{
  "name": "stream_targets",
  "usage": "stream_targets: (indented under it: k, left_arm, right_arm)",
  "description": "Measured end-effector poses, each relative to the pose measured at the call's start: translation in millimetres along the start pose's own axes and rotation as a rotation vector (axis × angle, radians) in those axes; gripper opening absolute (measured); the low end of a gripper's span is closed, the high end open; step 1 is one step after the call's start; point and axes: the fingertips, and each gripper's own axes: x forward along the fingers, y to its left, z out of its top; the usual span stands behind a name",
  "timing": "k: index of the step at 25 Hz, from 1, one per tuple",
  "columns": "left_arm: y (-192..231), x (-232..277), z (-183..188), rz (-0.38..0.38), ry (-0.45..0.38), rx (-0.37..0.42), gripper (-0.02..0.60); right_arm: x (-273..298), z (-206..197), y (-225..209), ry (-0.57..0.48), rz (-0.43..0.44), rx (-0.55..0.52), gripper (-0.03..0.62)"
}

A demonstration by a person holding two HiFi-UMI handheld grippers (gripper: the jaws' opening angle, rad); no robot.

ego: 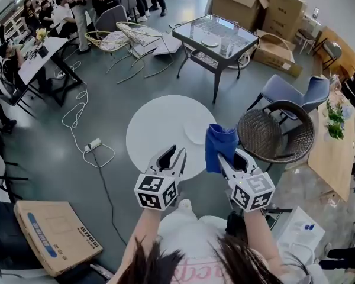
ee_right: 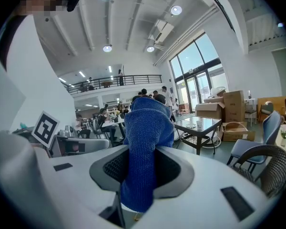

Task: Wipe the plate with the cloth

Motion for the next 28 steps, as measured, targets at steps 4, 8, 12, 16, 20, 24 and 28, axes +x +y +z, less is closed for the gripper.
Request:
stream_targets:
  k: [4,8,12,16,20,24,28]
  left_arm:
    - [12.9,26.3,-5.7,-0.033,0.04,-0.053,0.174]
    - [12.5,53.8,-14.3,-0.092,0.088,-0.14,0.281]
    - [12.8,78.3,-20.9,-0.108,0.159,-0.151,0.302]
    - [12.1,101.4,-33.2,-0.113,0.294,-0.14,0.304]
    - [23.3,120.2,-32.6,-0.054,0.283,-0.167,0.245]
    - [34.0,136.4,-41.9,0.009,0.29,-0.201,0.245]
    - [47.3,150.3,-57.1,0.051,0.325,-0.224,0.245]
  right_arm:
    - [19.2,2.9,-13.1,0.008,-0.009,-0.004,0.133]
    - [29.7,3.1,-31.3,0.03,-0.006,-0.002,0.133]
    - [43.4,3.6,-54.7,0.057,0.006,0.008,0.133]
    - [62.1,10.3,-77.5,0.088,0.04,0.012,0.133]
    - [81.5,13.6,-95.6,0.117,0.09,0.004,0.133]
    - [97.5,3.5,-110.2,0.167,0.139,-0.01,0.133]
    - [111.0,-9.6,-121.6,0.208,0.153,-0.001,0.133]
